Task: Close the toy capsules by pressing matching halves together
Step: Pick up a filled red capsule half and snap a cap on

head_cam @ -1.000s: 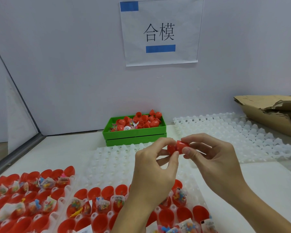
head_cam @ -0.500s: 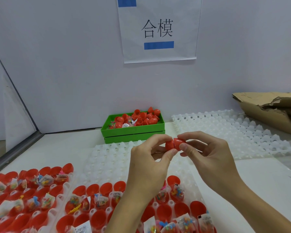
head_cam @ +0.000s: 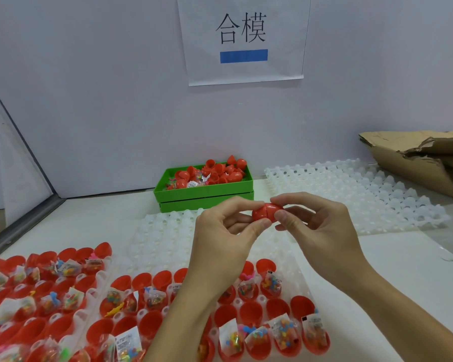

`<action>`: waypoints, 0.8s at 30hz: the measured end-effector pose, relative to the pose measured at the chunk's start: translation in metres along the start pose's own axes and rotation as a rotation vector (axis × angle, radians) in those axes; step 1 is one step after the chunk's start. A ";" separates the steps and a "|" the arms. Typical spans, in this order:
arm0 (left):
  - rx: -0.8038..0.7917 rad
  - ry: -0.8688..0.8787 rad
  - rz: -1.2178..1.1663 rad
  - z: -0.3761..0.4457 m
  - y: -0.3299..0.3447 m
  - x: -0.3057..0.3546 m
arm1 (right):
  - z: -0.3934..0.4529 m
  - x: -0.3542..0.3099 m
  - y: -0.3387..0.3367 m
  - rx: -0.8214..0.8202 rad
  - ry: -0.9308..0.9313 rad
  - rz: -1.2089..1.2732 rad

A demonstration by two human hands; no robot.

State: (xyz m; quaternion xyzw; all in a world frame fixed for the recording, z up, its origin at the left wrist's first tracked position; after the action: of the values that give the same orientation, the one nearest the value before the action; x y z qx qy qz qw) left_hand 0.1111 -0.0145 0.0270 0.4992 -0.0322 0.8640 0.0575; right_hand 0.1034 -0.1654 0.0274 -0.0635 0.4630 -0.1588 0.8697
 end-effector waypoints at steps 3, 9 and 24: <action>-0.026 -0.013 -0.008 0.000 0.002 -0.001 | 0.000 0.001 0.001 -0.014 0.012 0.026; -0.016 -0.012 0.047 0.000 0.001 -0.001 | -0.001 0.006 0.005 -0.056 0.042 0.035; -0.017 -0.066 0.064 0.000 -0.003 -0.009 | -0.003 0.013 0.002 0.007 0.069 0.000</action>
State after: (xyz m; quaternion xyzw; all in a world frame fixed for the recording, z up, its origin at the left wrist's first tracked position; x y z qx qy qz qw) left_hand 0.1157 -0.0123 0.0196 0.5256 -0.0575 0.8481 0.0333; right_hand 0.1085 -0.1683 0.0150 -0.0548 0.4922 -0.1624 0.8534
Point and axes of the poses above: each hand's wrist, its own z-axis towards the middle knuckle, its own y-axis out of the palm, x = y × z, the point moved 10 cm from there along z, towards the middle knuckle, and after that the axes turned 13 degrees about -z, right-handed, at the moved point
